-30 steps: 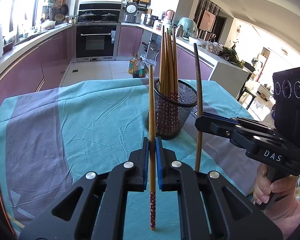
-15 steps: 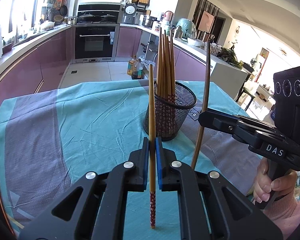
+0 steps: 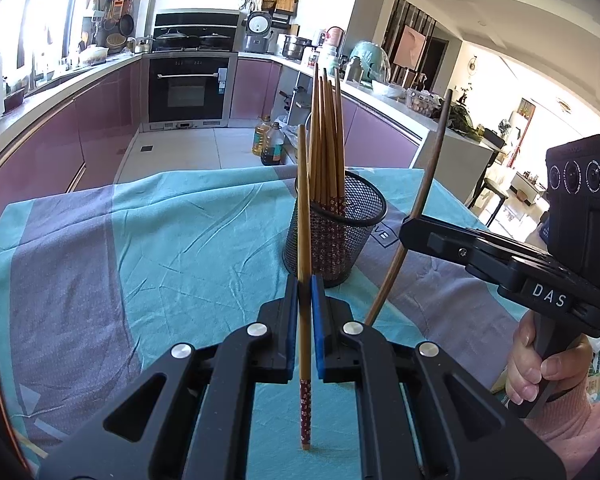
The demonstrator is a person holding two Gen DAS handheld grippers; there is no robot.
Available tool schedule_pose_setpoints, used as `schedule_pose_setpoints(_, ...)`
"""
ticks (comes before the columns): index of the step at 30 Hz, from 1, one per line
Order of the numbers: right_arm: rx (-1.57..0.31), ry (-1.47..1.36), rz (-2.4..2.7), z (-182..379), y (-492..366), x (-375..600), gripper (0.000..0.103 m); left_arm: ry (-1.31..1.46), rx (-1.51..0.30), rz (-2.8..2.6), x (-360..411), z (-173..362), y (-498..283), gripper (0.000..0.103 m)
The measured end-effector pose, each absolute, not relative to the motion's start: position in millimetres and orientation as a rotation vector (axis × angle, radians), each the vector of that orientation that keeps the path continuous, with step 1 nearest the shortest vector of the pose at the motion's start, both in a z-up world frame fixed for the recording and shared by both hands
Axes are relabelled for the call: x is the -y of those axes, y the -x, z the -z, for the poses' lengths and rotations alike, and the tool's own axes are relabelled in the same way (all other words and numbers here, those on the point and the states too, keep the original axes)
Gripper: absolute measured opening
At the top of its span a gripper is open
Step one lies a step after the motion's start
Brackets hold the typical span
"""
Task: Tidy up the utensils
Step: 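Lift the chopstick upright with the right tool toward the mesh cup while the left tool carries its own, then carry the upright chopstick over the mesh cup with the left tool while the right tool holds its own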
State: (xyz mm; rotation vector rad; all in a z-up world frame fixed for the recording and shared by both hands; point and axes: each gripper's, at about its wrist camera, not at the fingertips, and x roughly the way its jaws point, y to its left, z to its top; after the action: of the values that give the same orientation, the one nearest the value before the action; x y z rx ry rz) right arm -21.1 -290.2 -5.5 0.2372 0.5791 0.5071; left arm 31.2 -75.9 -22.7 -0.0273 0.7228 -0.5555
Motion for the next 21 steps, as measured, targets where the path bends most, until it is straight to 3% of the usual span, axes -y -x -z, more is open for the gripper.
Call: schedule_pose_setpoints(21, -0.532, -0.241, -0.496, -4.4, 25.6, 302.4, 0.006, 0.016, -0.687, 0.562, 75.1, 13.6, -28.9, 0.007)
